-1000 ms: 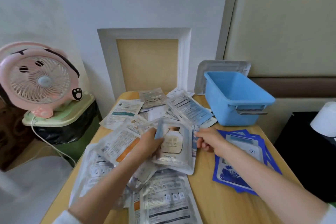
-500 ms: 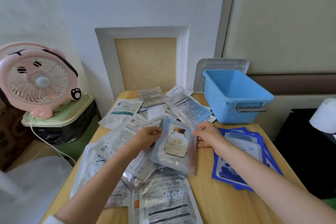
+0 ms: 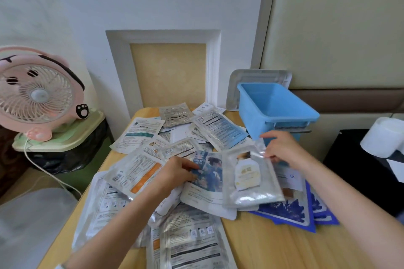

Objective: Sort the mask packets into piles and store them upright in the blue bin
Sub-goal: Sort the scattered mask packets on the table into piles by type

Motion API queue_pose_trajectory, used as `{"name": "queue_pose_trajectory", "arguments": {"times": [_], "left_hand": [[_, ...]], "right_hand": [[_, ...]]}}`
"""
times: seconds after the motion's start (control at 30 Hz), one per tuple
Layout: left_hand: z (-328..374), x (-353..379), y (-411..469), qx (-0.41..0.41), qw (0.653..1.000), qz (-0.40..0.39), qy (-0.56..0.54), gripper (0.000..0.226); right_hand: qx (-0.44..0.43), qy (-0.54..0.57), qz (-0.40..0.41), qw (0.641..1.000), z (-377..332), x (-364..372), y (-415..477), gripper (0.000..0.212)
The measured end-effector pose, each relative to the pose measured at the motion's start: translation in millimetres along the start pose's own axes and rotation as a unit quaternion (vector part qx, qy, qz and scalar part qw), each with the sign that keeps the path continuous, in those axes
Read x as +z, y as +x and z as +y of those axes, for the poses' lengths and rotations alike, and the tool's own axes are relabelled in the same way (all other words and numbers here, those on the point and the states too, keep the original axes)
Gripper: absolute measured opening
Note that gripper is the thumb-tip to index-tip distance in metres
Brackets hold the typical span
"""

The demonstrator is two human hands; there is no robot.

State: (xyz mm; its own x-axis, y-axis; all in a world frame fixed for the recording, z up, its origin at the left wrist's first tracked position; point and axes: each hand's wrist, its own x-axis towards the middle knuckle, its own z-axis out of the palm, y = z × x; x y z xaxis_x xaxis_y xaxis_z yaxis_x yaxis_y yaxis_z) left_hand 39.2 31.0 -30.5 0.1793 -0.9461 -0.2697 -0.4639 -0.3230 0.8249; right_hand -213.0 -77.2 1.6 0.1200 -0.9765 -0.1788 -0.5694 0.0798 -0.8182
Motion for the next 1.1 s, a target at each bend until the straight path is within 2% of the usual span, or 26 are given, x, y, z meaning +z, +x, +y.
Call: {"name": "queue_pose_trajectory", "arguments": {"times": [0.07,0.1,0.13,0.2,0.27,0.3,0.33,0.43,0.5,0.57,0.6,0.63,0.67,0.7,0.73,0.8,0.83,0.87,0.9,0.93,0.97,1.1], "left_hand": [[-0.7,-6.6,-0.1,0.006,0.999,-0.015,0.032,0.023],[-2.2,-12.3,3.5,0.015,0.998,0.009,0.066,0.027],[-4.8,-19.0,11.0,0.023,0.99,0.067,0.123,0.036],[-11.1,-35.4,30.6,0.018,0.947,0.191,0.258,0.063],[-16.0,-45.8,48.4,-0.031,0.919,0.193,0.343,0.09],[-17.6,-47.1,55.0,-0.054,0.916,0.171,0.359,0.094],[-19.1,-47.6,60.9,-0.067,0.918,0.157,0.357,0.088],[-19.0,-46.4,64.9,-0.049,0.944,0.168,0.28,0.035],[-16.6,-47.6,61.6,-0.006,0.944,0.221,0.243,0.017],[-9.7,-49.6,53.7,0.046,0.911,0.372,0.172,0.009],[-2.9,-50.2,46.0,0.073,0.884,0.451,0.098,0.01],[6.4,-49.3,36.4,0.125,0.853,0.507,0.008,0.01],[15.7,-47.9,27.2,0.202,0.821,0.529,-0.068,0.009],[25.9,-45.1,16.7,0.284,0.803,0.514,-0.108,0.009],[33.1,-40.6,7.8,0.358,0.798,0.472,-0.11,0.011],[34.3,-25.8,-7.1,0.455,0.822,0.331,-0.083,0.014],[28.3,-18.7,-11.6,0.46,0.857,0.218,-0.076,0.014],[19.5,-14.2,-13.9,0.428,0.897,0.081,-0.072,0.013],[9.5,-10.7,-14.9,0.374,0.924,-0.056,-0.054,0.013],[-2.1,-7.9,-13.6,0.315,0.936,-0.156,-0.025,0.012],[-13.7,-6.3,-10.5,0.27,0.941,-0.203,0.005,0.012],[-22.1,-8.3,-5.3,0.233,0.952,-0.195,0.031,0.018]], "right_hand": [[0.012,-0.009,-0.015,1.0,6.0,-24.4,-2.0,0.047],[0.015,-0.034,-0.013,0.999,10.7,-32.8,-2.4,0.047],[0.019,-0.062,-0.008,0.998,17.2,-37.9,-2.2,0.046],[0.026,-0.12,0.002,0.992,26.8,-33.8,-4.5,0.044],[0.02,-0.155,0.014,0.988,37.9,-24.6,-3.6,0.044],[0.009,-0.165,0.023,0.986,42.0,-20.7,-2.7,0.044],[-0.008,-0.183,0.037,0.982,45.0,-18.7,-1.2,0.043],[-0.041,-0.23,0.059,0.971,51.3,-15.2,1.8,0.039],[-0.031,-0.202,0.053,0.978,54.8,-12.6,2.7,0.035],[-0.032,-0.189,0.065,0.979,57.1,-11.9,4.6,0.035],[-0.041,-0.19,0.072,0.978,58.1,-11.8,6.1,0.034],[-0.054,-0.198,0.081,0.975,58.3,-11.8,7.9,0.035],[-0.071,-0.207,0.089,0.972,57.5,-11.1,9.7,0.037],[-0.085,-0.215,0.093,0.968,56.3,-10.3,10.9,0.038],[-0.097,-0.217,0.092,0.967,55.5,-8.4,11.9,0.039],[-0.106,-0.207,0.083,0.969,52.9,-4.1,10.7,0.04],[-0.11,-0.202,0.086,0.969,51.8,-2.2,9.1,0.039],[-0.118,-0.193,0.097,0.969,50.7,-0.7,7.1,0.035],[-0.129,-0.178,0.109,0.97,47.5,0.3,3.2,0.03],[-0.146,-0.161,0.12,0.969,44.6,1.0,-0.4,0.026],[-0.162,-0.15,0.124,0.967,40.4,1.2,-4.4,0.023],[-0.205,-0.153,0.096,0.962,18.8,4.1,-19.9,0.016]]}}
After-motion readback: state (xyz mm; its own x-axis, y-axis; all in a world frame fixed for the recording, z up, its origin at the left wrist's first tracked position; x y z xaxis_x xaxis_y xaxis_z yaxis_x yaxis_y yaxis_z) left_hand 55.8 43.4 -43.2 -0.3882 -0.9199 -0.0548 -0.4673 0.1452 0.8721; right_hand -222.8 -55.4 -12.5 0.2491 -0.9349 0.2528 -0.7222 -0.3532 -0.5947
